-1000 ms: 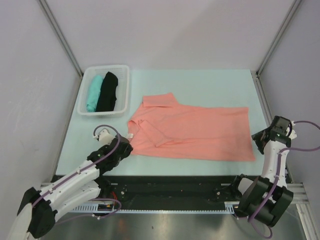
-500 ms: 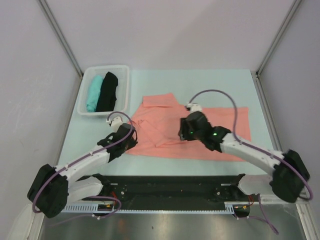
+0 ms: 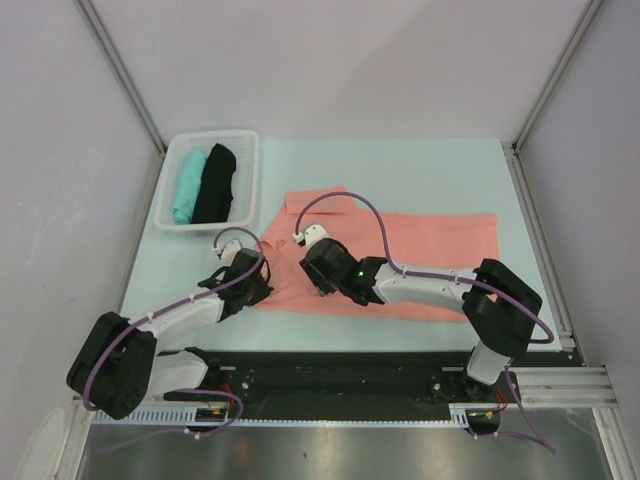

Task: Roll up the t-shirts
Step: Fold the T-shirt at the center of the board.

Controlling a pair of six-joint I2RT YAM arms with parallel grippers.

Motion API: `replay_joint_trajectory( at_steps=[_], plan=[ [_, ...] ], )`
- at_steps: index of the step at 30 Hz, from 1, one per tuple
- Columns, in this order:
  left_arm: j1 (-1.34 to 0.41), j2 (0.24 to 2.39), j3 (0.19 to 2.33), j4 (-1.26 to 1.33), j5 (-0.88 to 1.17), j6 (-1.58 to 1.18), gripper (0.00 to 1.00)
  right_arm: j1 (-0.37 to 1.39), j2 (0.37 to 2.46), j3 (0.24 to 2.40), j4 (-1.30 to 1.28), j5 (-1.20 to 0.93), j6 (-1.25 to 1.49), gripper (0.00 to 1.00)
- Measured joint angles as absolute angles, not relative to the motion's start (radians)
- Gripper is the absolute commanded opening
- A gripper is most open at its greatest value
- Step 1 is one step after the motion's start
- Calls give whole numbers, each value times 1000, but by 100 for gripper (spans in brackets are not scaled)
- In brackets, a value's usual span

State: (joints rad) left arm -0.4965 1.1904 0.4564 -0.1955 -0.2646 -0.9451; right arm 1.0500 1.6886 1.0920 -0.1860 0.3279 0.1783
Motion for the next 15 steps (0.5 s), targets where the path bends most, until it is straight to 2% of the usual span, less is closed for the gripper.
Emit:
replay_joint_trajectory(
  at_steps=[11, 15],
  plan=[
    [-495, 1196, 438, -188, -265, -1004, 0, 1119, 1783, 1117, -173, 264, 114, 49],
    [-495, 1195, 437, -187, -267, -1017, 0, 1126, 1810, 1118, -173, 247, 111, 46]
  ],
)
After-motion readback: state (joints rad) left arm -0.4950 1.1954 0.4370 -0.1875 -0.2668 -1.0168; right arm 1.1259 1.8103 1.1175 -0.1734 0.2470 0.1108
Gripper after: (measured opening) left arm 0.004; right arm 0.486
